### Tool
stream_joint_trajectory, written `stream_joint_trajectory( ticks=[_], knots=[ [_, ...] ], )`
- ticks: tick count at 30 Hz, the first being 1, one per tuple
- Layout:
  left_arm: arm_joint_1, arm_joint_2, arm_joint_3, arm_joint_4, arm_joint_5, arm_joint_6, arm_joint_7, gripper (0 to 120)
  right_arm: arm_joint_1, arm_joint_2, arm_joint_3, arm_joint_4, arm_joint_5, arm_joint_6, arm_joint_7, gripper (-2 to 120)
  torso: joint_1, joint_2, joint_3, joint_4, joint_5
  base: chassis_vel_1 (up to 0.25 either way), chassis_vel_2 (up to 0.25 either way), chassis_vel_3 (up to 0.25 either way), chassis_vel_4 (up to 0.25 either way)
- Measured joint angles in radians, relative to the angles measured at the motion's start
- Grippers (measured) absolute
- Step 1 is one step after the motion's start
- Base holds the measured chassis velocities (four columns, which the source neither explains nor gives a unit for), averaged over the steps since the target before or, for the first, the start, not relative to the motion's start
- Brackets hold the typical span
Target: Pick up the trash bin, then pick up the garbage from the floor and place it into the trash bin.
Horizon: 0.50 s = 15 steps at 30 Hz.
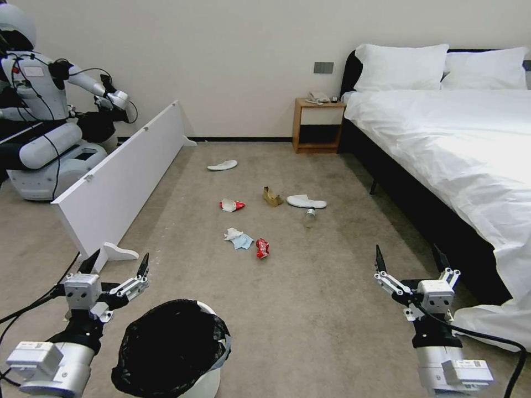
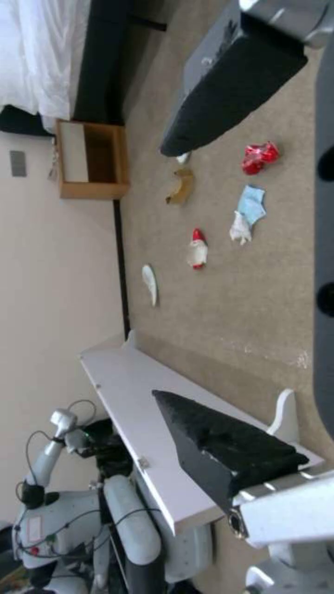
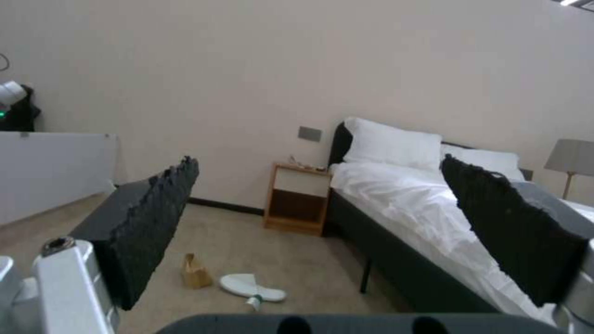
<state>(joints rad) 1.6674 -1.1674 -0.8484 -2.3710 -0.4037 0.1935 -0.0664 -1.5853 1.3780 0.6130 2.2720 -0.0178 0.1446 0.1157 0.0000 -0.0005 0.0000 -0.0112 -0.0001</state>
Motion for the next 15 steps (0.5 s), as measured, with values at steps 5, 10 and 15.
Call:
stream_joint_trajectory(
  ticks=[5, 10, 15],
  knots=[
    [-0.005, 0.009, -0.011, 0.034, -0.007, 0.014, 0.013, 100, -0.002, 0.0, 0.004, 0.002, 0.002, 0.0, 0.0, 100, 0.0, 0.0, 0.0, -0.0002, 0.0, 0.0, 0.0, 0.0, 0.0],
    [0.025, 0.012, 0.0, 0.053, -0.152, 0.153, 0.013, 100, -0.015, -0.001, 0.018, 0.008, 0.005, 0.001, -0.001, 100, 0.0, 0.0, 0.0, 0.0, 0.0, 0.0, 0.0, 0.0, 0.0],
    [0.027, 0.018, 0.018, 0.082, -0.192, 0.224, 0.017, 100, -0.023, 0.0, 0.022, 0.01, 0.005, 0.002, -0.006, 100, 0.0, 0.0, 0.0, -0.0001, -0.0001, 0.0, 0.0, 0.0, 0.0]
  ],
)
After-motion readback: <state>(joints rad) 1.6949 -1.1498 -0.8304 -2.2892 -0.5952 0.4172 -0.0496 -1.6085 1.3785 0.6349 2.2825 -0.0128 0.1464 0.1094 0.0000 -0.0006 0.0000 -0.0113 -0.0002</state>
